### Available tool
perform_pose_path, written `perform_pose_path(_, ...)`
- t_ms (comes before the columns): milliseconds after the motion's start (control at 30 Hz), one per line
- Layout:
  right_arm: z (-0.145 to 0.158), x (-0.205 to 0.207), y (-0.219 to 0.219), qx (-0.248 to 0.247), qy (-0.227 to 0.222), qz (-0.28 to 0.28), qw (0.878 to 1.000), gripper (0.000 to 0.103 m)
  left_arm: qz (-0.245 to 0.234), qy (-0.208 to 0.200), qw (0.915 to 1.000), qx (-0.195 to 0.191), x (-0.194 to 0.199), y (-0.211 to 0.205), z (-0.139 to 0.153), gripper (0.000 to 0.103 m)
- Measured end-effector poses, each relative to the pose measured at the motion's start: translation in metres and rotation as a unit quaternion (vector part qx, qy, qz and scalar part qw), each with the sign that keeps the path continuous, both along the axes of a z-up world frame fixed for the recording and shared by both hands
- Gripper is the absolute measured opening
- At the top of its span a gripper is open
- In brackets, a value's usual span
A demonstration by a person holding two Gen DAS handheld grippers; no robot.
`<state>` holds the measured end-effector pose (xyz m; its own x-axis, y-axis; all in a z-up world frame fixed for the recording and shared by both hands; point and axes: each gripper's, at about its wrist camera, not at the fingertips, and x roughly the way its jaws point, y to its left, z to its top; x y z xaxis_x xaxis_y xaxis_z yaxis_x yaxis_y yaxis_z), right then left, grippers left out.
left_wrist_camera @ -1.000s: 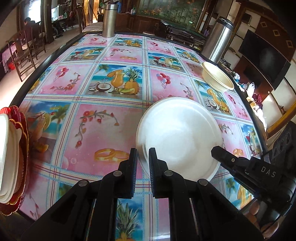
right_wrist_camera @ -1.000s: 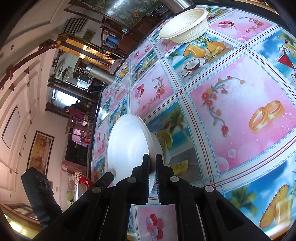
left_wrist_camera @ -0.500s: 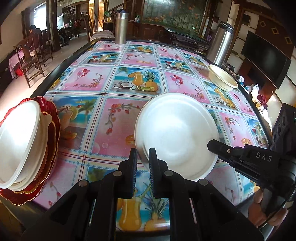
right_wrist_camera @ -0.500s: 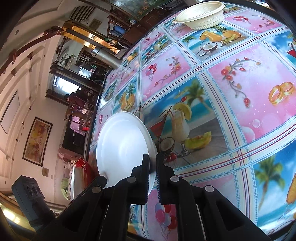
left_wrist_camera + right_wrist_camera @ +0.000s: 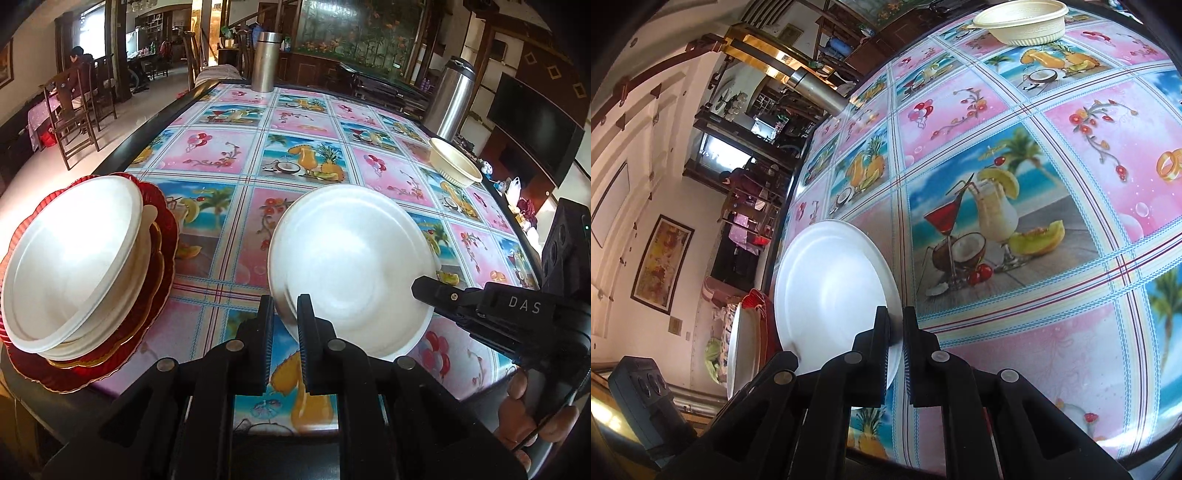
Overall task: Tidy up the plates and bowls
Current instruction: 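Lift the second white bowl and carry it to the plate stack, then lower the second white bowl onto the stacked bowls and plates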
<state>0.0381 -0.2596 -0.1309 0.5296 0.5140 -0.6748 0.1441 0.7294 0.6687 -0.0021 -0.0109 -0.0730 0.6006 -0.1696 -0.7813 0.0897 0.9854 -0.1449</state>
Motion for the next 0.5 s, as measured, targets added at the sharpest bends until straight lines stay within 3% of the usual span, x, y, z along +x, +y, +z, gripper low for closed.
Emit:
perform_pose_path(267, 0.026, -0.012, 0.024, 0.003, -0.024, 0.023, 0.999, 0.007, 0.016, -0.030, 0.9992, -0.022, -0.016, 0.031, 0.031, 0.010)
perform_pose_path(500, 0.073, -0.021, 0.056, 0.010, -0.077, 0.051, 0.996, 0.007, 0.045, -0.071, 0.9964, -0.008, -0.028, 0.067, 0.063, 0.010)
